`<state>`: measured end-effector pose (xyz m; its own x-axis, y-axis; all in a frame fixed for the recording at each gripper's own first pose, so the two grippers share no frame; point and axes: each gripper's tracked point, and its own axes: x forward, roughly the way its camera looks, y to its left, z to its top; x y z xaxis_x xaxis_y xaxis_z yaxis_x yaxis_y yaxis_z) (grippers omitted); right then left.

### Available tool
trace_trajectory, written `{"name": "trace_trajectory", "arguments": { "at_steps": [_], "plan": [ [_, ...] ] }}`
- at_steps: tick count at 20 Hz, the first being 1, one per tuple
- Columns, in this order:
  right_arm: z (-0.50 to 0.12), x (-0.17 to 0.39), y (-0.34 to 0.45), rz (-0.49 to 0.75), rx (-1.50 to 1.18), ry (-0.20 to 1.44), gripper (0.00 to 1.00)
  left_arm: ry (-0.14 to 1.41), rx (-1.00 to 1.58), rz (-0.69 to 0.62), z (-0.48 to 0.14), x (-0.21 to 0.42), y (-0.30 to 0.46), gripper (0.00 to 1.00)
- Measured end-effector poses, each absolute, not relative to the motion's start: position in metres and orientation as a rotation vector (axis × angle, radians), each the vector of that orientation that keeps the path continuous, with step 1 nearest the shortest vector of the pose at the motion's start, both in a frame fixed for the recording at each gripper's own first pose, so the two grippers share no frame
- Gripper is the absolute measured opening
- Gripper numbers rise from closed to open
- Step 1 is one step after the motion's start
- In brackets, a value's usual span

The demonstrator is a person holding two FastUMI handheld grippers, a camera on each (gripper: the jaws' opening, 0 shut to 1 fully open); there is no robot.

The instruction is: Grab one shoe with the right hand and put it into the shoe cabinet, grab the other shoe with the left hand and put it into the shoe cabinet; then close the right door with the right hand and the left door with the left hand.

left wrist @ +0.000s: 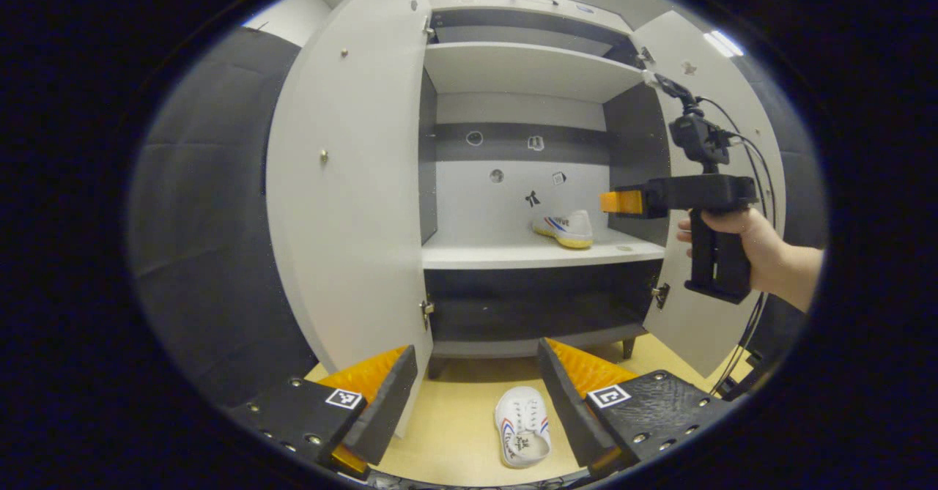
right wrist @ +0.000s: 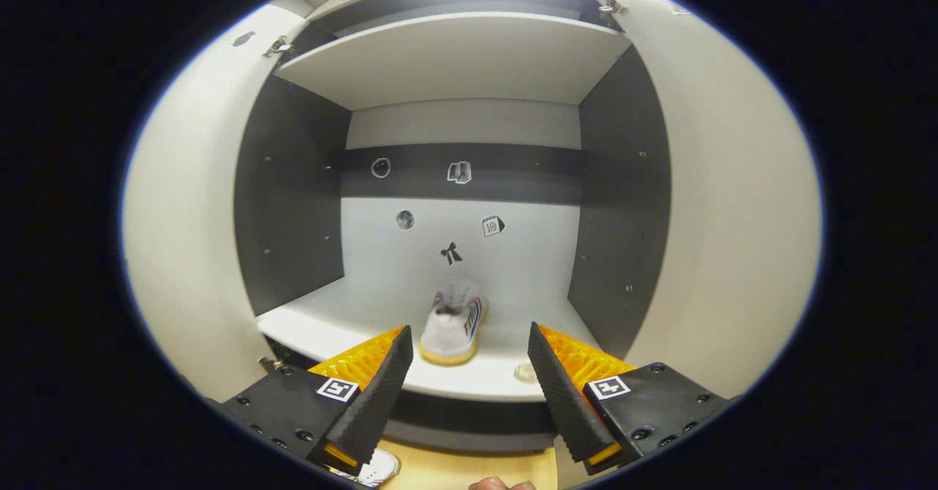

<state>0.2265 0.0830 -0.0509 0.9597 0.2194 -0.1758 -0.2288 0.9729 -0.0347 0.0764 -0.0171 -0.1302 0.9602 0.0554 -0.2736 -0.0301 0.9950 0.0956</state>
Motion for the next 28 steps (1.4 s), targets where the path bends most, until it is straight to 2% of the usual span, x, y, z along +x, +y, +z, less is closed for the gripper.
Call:
{"name": "trace_trajectory", "arguments": {
  "at_steps": [4,10,11,12,13,15,16,20,21,22,23,24,25,27,28],
  "plan": [
    [-0.087,0.154,0.063,0.208,-0.075,0.254,0.99,0.401,0.072,-0.038,-0.196,0.097,-0.023,0.95],
    [-0.12,0.072,0.002,0.06,-0.113,0.36,0.97,0.63,0.058,-0.159,-0.32,0.112,-0.028,0.95],
    [-0.125,0.056,-0.007,0.03,-0.11,0.379,0.97,0.664,0.063,-0.177,-0.337,0.114,-0.028,1.0],
    [-0.129,0.04,-0.016,0.0,-0.105,0.396,0.97,0.704,0.077,-0.192,-0.357,0.114,-0.026,1.0],
    [-0.135,0.023,-0.028,-0.038,-0.104,0.418,0.97,0.742,0.081,-0.207,-0.376,0.114,-0.026,0.95],
    [-0.145,-0.013,-0.056,-0.136,-0.117,0.464,0.99,0.804,0.066,-0.236,-0.403,0.113,-0.027,1.0],
    [-0.147,-0.035,-0.073,-0.192,-0.114,0.487,0.97,0.834,0.065,-0.246,-0.414,0.113,-0.026,0.95],
    [-0.153,-0.097,-0.123,-0.382,-0.008,0.56,0.97,0.913,0.059,-0.242,-0.438,0.117,-0.023,0.93],
    [-0.155,-0.106,-0.135,-0.432,0.007,0.568,0.99,0.936,0.033,-0.26,-0.437,0.114,-0.025,0.99],
    [-0.153,-0.117,-0.146,-0.477,0.018,0.567,0.99,0.965,0.002,-0.279,-0.44,0.111,-0.03,0.99],
    [-0.149,-0.123,-0.156,-0.514,0.031,0.56,0.97,0.996,-0.016,-0.274,-0.443,0.109,-0.029,0.86],
    [-0.143,-0.127,-0.164,-0.539,0.047,0.549,0.99,0.996,-0.026,-0.269,-0.442,0.111,-0.029,0.83],
    [-0.143,-0.127,-0.17,-0.56,0.057,0.539,0.99,1.013,-0.053,-0.295,-0.444,0.108,-0.036,0.7],
    [-0.138,-0.125,-0.185,-0.584,0.063,0.518,0.99,1.042,-0.068,-0.253,-0.443,0.107,-0.036,0.55],
    [-0.136,-0.122,-0.189,-0.591,0.064,0.507,0.97,1.053,-0.057,-0.243,-0.441,0.107,-0.034,0.55]
  ]
}}
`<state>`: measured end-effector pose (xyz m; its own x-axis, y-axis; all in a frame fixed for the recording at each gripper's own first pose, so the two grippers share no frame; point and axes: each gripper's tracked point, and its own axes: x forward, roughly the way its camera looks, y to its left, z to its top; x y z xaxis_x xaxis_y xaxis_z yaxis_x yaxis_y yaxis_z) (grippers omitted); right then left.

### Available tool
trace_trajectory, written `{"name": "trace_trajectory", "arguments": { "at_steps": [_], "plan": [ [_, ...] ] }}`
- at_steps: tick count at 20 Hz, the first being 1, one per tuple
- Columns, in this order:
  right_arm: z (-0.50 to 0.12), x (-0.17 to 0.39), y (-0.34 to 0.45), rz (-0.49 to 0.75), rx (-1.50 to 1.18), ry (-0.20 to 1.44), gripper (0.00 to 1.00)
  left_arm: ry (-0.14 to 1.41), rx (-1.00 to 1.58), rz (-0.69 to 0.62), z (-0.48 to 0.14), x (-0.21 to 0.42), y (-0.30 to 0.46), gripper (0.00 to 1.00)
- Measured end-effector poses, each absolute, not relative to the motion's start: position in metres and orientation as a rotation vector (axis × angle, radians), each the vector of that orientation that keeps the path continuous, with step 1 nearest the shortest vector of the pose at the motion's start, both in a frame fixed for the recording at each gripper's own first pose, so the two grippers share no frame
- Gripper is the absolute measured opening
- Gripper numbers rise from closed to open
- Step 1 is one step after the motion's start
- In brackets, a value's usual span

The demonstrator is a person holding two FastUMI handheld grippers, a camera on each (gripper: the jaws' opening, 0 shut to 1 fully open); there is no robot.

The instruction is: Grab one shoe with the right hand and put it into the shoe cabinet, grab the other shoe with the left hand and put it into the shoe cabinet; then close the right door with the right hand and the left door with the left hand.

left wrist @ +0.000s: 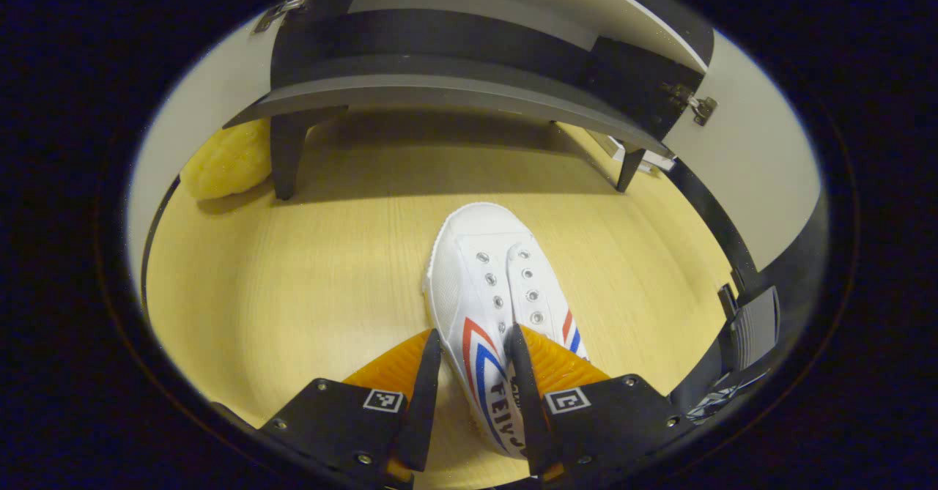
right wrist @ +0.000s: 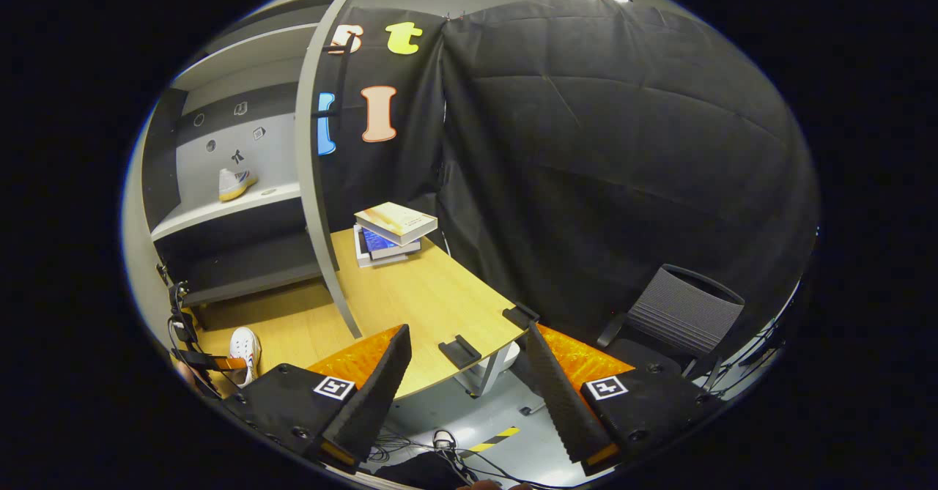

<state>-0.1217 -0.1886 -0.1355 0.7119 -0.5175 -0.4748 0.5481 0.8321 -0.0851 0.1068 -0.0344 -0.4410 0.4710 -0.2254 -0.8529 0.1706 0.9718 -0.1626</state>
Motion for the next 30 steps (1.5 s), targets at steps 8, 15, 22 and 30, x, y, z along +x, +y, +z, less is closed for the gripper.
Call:
{"name": "trace_trajectory", "arguments": {
  "at_steps": [8,15,22,30],
  "plan": [
    [-0.151,-0.064,-0.188,-0.473,0.122,0.496,0.98,1.136,-0.079,-0.121,-0.444,0.109,-0.032,0.34],
    [-0.145,-0.024,-0.22,-0.434,0.142,0.439,0.97,1.142,-0.108,0.018,-0.433,0.103,-0.032,0.03],
    [-0.147,0.009,-0.268,-0.466,0.218,0.411,0.98,1.024,-0.115,0.013,-0.412,0.123,-0.028,0.07],
    [-0.136,0.049,-0.287,-0.43,0.182,0.375,1.0,0.701,-0.114,-0.043,-0.339,0.184,-0.012,0.02]
  ]
}}
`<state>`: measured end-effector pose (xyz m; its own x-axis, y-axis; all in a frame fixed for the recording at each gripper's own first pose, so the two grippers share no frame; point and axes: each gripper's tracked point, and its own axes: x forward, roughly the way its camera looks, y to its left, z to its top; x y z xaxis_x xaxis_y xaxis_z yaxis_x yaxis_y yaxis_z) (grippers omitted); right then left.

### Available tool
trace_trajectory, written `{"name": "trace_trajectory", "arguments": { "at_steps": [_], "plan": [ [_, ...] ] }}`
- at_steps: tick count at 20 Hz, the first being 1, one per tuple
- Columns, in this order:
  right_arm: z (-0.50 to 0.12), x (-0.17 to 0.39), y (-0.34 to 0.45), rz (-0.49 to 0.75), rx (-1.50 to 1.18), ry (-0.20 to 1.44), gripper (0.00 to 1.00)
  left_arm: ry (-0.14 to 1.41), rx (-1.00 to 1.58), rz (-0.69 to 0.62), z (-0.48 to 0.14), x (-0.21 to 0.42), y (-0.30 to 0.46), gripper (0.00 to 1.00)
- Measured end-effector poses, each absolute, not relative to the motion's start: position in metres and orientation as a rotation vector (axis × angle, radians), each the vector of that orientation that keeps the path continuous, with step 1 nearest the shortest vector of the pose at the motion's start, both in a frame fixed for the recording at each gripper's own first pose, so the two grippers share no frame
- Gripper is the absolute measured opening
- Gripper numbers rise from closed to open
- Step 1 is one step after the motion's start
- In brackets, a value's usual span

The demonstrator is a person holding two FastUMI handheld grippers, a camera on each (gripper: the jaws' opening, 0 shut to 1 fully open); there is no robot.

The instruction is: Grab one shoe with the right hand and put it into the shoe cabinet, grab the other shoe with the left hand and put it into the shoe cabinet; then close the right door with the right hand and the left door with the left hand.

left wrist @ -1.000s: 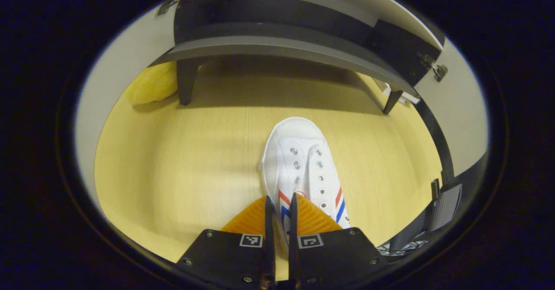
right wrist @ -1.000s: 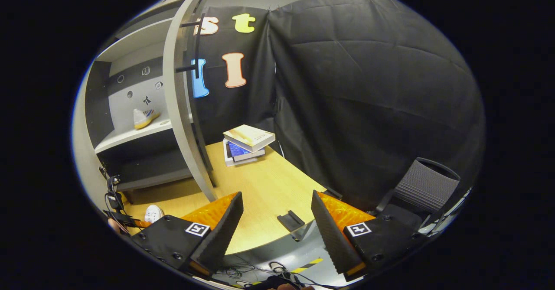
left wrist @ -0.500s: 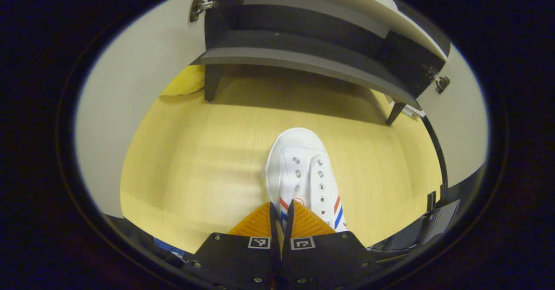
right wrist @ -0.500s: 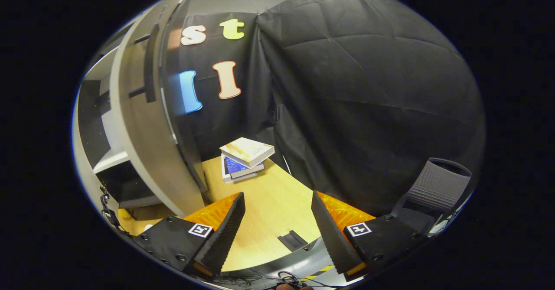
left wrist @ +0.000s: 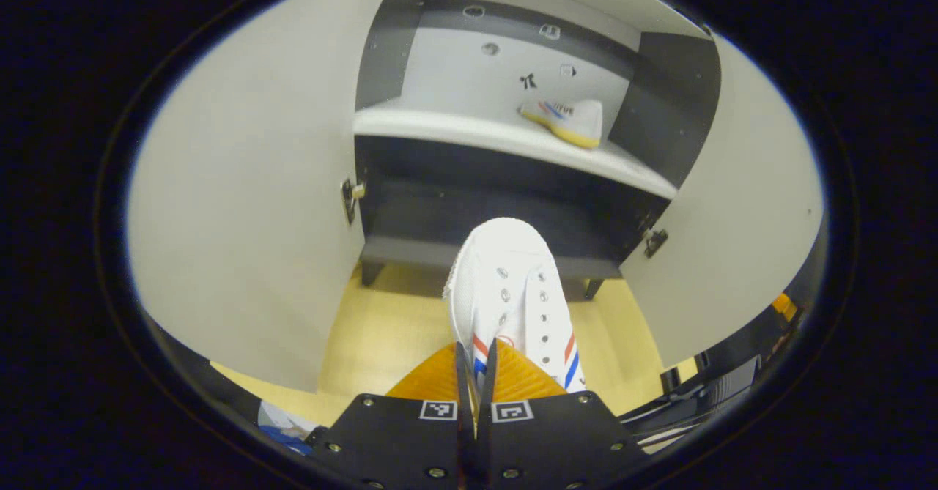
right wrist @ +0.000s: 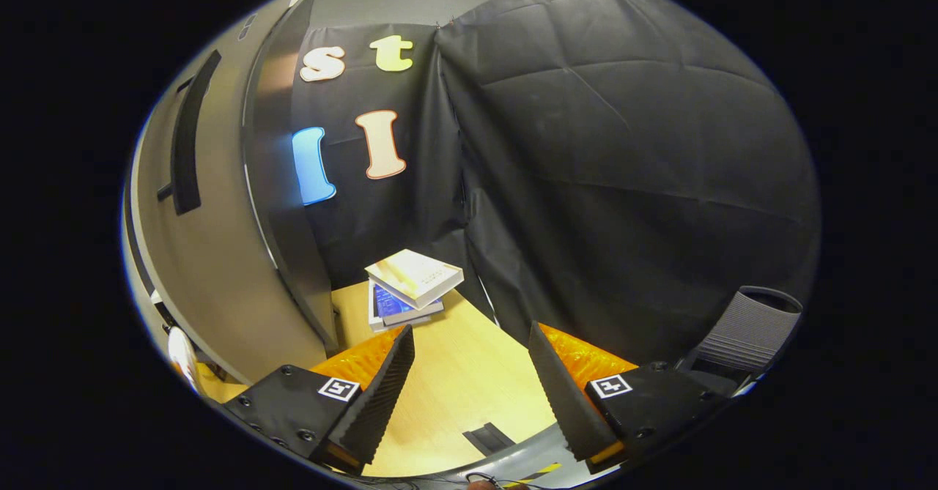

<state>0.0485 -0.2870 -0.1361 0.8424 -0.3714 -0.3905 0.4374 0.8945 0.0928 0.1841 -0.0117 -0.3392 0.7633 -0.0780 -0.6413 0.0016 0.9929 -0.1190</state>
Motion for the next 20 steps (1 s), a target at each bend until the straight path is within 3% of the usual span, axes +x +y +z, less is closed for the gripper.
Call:
{"name": "trace_trajectory", "arguments": {
  "at_steps": [5,6,7,9,10,11,20],
  "plan": [
    [-0.135,0.055,-0.289,-0.418,0.184,0.355,0.98,0.538,-0.054,-0.105,-0.308,0.231,-0.006,0.02],
    [-0.132,0.052,-0.29,-0.421,0.181,0.35,0.98,0.503,-0.03,-0.103,-0.299,0.245,-0.002,0.07],
    [-0.13,0.048,-0.291,-0.428,0.176,0.345,0.98,0.469,-0.014,-0.091,-0.298,0.256,0.0,0.02],
    [-0.128,0.038,-0.296,-0.451,0.162,0.337,0.98,0.432,-0.027,-0.064,-0.289,0.274,0.004,0.02],
    [-0.127,0.032,-0.299,-0.468,0.158,0.334,0.92,0.411,-0.042,-0.061,-0.282,0.279,0.006,0.02],
    [-0.126,0.027,-0.302,-0.485,0.16,0.331,0.92,0.39,-0.044,-0.063,-0.27,0.287,0.007,0.01],
    [-0.121,-0.011,-0.321,-0.627,0.187,0.322,0.92,0.329,0.126,-0.046,-0.232,0.277,0.016,0.01]
  ]
}}
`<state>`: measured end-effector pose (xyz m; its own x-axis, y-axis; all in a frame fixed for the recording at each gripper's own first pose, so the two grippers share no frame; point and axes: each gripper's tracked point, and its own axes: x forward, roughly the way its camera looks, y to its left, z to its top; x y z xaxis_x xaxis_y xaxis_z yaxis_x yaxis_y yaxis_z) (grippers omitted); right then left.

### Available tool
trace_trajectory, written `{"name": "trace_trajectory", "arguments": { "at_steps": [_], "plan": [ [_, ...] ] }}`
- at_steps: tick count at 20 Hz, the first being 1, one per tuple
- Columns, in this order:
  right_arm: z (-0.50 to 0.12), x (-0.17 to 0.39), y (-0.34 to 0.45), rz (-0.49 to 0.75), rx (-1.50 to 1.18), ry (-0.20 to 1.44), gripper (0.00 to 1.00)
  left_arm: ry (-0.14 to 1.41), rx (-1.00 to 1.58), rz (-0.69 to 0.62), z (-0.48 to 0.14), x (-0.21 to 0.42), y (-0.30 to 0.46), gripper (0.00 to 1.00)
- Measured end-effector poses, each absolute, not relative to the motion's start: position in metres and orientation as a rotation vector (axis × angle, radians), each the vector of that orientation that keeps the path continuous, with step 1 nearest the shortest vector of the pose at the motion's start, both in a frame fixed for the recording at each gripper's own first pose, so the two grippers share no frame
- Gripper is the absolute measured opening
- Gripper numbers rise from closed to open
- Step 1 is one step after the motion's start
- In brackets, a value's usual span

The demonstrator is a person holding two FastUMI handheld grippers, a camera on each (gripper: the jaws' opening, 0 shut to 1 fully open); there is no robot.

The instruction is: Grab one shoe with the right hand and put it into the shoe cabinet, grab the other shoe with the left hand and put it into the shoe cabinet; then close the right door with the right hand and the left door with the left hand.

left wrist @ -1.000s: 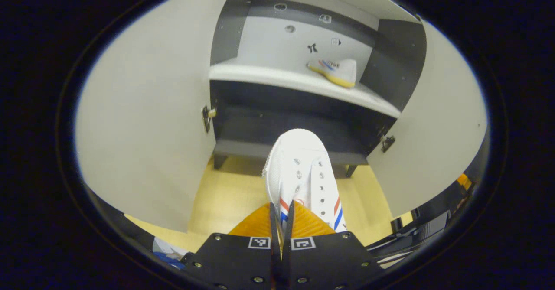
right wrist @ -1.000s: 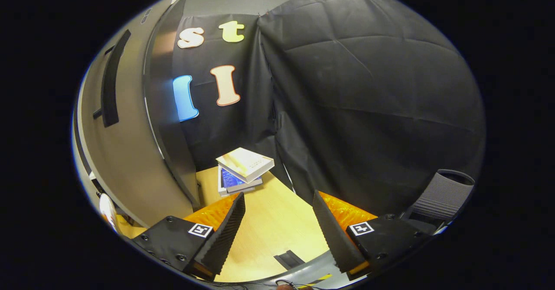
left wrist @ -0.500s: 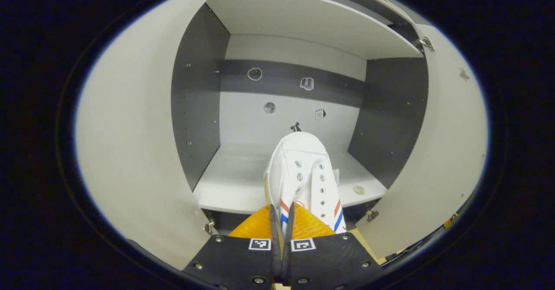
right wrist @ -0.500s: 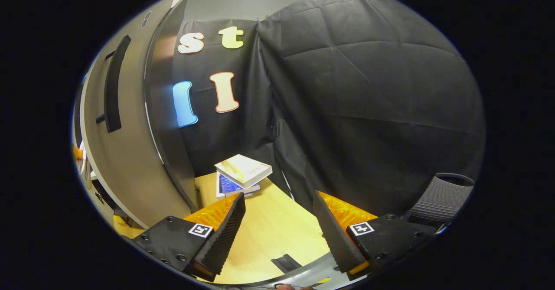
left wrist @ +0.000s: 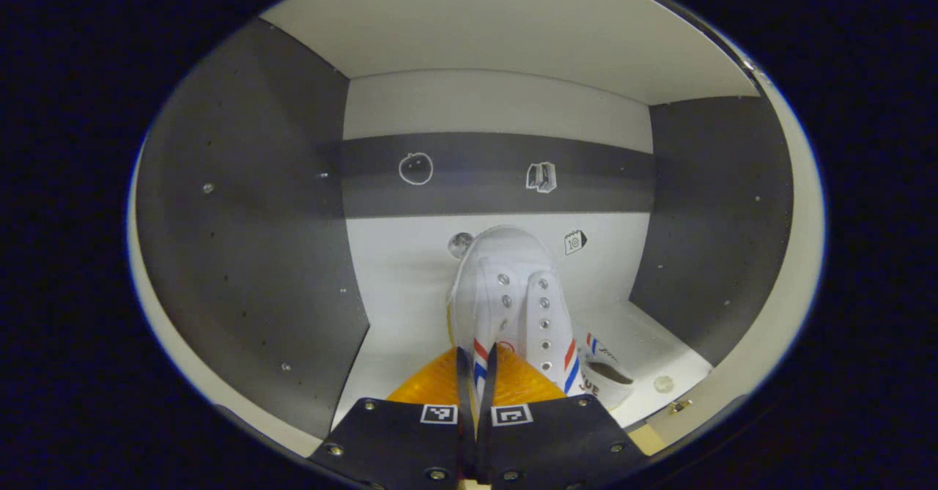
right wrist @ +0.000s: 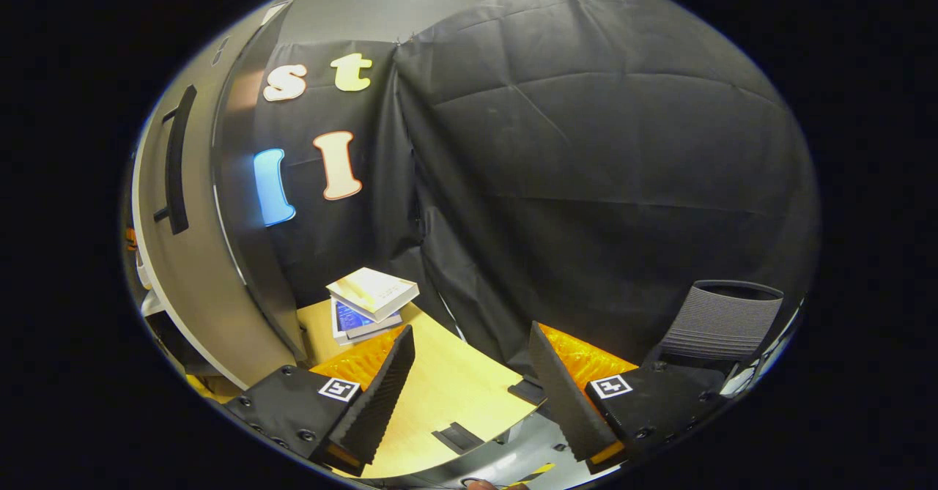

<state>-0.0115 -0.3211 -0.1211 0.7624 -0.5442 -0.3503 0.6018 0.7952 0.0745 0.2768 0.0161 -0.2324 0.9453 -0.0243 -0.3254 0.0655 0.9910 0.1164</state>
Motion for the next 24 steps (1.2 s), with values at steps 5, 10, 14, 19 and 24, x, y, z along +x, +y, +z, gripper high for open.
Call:
{"name": "trace_trajectory", "arguments": {
  "at_steps": [5,10,14,19,24],
  "plan": [
    [-0.118,-0.02,-0.33,-0.675,0.169,0.301,0.92,0.356,0.123,-0.054,-0.242,0.281,0.014,0.08],
    [-0.118,-0.011,-0.333,-0.68,0.188,0.296,0.92,0.298,0.224,-0.003,-0.225,0.277,0.034,0.37],
    [-0.104,0.007,-0.332,-0.65,0.185,0.266,0.92,0.222,0.232,-0.01,-0.195,0.244,0.03,1.0],
    [-0.071,0.041,-0.336,-0.586,0.157,0.2,0.98,0.12,0.195,-0.013,-0.163,0.177,0.021,0.94],
    [-0.015,0.073,-0.336,-0.511,0.103,0.109,0.98,0.037,0.161,0.006,-0.15,0.102,0.01,1.0]
  ]
}}
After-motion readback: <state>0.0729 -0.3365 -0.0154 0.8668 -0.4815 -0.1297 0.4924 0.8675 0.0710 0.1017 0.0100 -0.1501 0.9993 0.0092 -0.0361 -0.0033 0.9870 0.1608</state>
